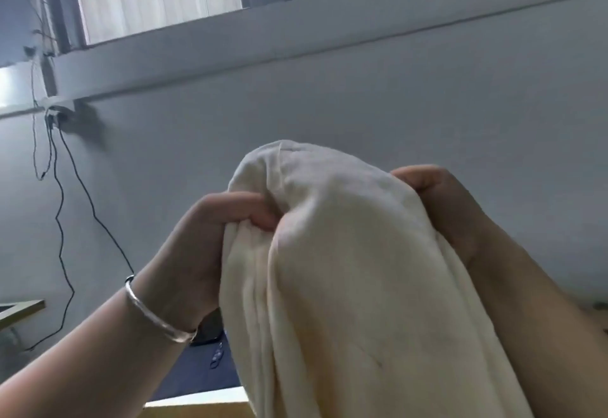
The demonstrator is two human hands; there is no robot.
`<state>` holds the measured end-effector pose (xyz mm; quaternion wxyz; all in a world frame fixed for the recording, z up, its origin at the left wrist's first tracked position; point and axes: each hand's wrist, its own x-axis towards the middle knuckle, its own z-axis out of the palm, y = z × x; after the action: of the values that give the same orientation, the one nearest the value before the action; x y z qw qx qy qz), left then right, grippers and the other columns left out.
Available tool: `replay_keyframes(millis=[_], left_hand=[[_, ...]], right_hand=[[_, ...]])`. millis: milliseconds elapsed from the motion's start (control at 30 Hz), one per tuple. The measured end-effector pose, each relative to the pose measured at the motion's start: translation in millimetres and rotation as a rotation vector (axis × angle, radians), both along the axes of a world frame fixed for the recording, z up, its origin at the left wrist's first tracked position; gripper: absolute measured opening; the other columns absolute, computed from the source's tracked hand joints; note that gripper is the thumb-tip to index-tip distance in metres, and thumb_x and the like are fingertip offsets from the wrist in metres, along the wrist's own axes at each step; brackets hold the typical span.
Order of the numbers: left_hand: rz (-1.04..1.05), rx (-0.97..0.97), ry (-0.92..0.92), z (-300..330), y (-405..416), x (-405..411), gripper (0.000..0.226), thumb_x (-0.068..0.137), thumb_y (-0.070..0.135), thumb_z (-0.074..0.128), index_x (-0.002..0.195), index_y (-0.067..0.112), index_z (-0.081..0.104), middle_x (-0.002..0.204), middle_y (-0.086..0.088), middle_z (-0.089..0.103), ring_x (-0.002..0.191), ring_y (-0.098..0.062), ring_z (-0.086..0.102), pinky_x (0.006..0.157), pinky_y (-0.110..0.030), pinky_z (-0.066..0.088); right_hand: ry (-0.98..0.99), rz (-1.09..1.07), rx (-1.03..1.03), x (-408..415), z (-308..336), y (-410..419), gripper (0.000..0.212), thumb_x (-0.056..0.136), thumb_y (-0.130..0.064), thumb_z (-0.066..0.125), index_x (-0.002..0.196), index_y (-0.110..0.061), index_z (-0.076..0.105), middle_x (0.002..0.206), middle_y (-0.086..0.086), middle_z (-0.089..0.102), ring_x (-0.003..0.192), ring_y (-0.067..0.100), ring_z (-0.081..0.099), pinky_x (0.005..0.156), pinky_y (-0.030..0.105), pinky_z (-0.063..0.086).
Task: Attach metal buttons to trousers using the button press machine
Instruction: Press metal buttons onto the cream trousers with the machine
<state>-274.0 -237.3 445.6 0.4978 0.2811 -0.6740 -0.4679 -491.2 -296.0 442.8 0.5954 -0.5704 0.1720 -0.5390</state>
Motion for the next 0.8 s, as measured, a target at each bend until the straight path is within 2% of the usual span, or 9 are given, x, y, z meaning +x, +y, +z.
replay_keyframes(millis=[100, 167, 233, 367, 433, 500, 567, 700, 800], left_hand=[[-0.009, 0.234, 0.103, -32, -15, 30, 0.048, 0.021, 0.013, 0.089, 0.065, 0.002, 0.076, 0.061, -0.014, 0.069, 0.052, -0.024, 0.069, 0.048, -0.029, 0.057], [0.108, 0.319, 0.131, -55, -35, 44, 0.059, 0.03, 0.034, 0.095, 0.079, 0.005, 0.08, 0.074, -0.012, 0.074, 0.063, -0.022, 0.072, 0.06, -0.029, 0.06], [0.234, 0.407, 0.075, -77, -57, 59, 0.085, 0.047, 0.053, 0.092, 0.113, 0.003, 0.073, 0.106, -0.008, 0.071, 0.09, -0.019, 0.07, 0.092, -0.026, 0.053], [0.029, 0.692, -0.086, -131, -81, 94, 0.056, 0.048, 0.029, 0.095, 0.097, 0.007, 0.08, 0.104, -0.018, 0.075, 0.095, -0.028, 0.073, 0.076, -0.03, 0.06], [-0.024, 0.683, -0.207, -161, -87, 112, 0.053, 0.066, 0.029, 0.081, 0.11, 0.002, 0.074, 0.118, -0.029, 0.067, 0.108, -0.036, 0.067, 0.096, -0.039, 0.053], [-0.01, 0.701, -0.226, -184, -98, 123, 0.061, 0.069, 0.027, 0.078, 0.12, -0.003, 0.065, 0.127, -0.036, 0.057, 0.108, -0.039, 0.06, 0.093, -0.04, 0.047], [0.034, 0.698, -0.224, -206, -110, 134, 0.073, 0.061, 0.024, 0.081, 0.12, -0.011, 0.058, 0.116, -0.034, 0.06, 0.101, -0.037, 0.057, 0.085, -0.039, 0.046], [0.167, 0.719, -0.228, -244, -131, 160, 0.069, 0.051, 0.013, 0.068, 0.114, -0.013, 0.061, 0.106, -0.034, 0.063, 0.093, -0.037, 0.059, 0.085, -0.04, 0.04], [0.2, 0.735, -0.208, -256, -156, 172, 0.072, 0.041, 0.01, 0.066, 0.112, -0.003, 0.072, 0.112, -0.032, 0.067, 0.096, -0.033, 0.066, 0.085, -0.033, 0.051]], right_hand=[[0.105, 0.357, 0.098, 5, -40, -19, 0.003, 0.052, -0.005, 0.051, 0.055, -0.005, 0.051, 0.06, 0.004, 0.047, 0.055, 0.018, 0.049, 0.052, 0.022, 0.041], [0.229, 0.504, 0.11, 5, -71, -34, 0.047, 0.053, -0.002, 0.055, 0.098, 0.006, 0.064, 0.093, 0.016, 0.061, 0.083, 0.027, 0.06, 0.073, 0.03, 0.052], [0.307, 0.565, 0.141, 5, -100, -49, 0.057, 0.058, 0.005, 0.059, 0.115, 0.007, 0.058, 0.104, 0.021, 0.061, 0.088, 0.029, 0.063, 0.075, 0.032, 0.055], [0.361, 0.661, 0.243, 15, -159, -79, 0.067, 0.065, 0.013, 0.063, 0.129, 0.011, 0.045, 0.119, 0.03, 0.051, 0.096, 0.032, 0.062, 0.08, 0.035, 0.054], [0.362, 0.622, 0.355, 24, -189, -94, 0.065, 0.065, 0.009, 0.065, 0.128, 0.01, 0.05, 0.108, 0.027, 0.059, 0.085, 0.028, 0.065, 0.074, 0.031, 0.055], [0.395, 0.54, 0.45, 35, -215, -107, 0.056, 0.067, 0.004, 0.068, 0.122, 0.007, 0.057, 0.094, 0.018, 0.065, 0.076, 0.022, 0.064, 0.069, 0.026, 0.052], [0.508, 0.453, 0.474, 47, -237, -115, 0.052, 0.068, 0.0, 0.07, 0.118, 0.005, 0.06, 0.09, 0.014, 0.065, 0.076, 0.02, 0.06, 0.07, 0.026, 0.047], [0.844, 0.159, 0.217, 62, -263, -129, 0.025, 0.076, 0.001, 0.069, 0.098, -0.01, 0.07, 0.09, 0.002, 0.072, 0.084, 0.013, 0.065, 0.077, 0.022, 0.051], [0.932, -0.327, 0.078, 52, -269, -150, 0.02, 0.082, -0.003, 0.065, 0.079, -0.022, 0.071, 0.08, -0.006, 0.073, 0.081, 0.009, 0.068, 0.08, 0.027, 0.053]])
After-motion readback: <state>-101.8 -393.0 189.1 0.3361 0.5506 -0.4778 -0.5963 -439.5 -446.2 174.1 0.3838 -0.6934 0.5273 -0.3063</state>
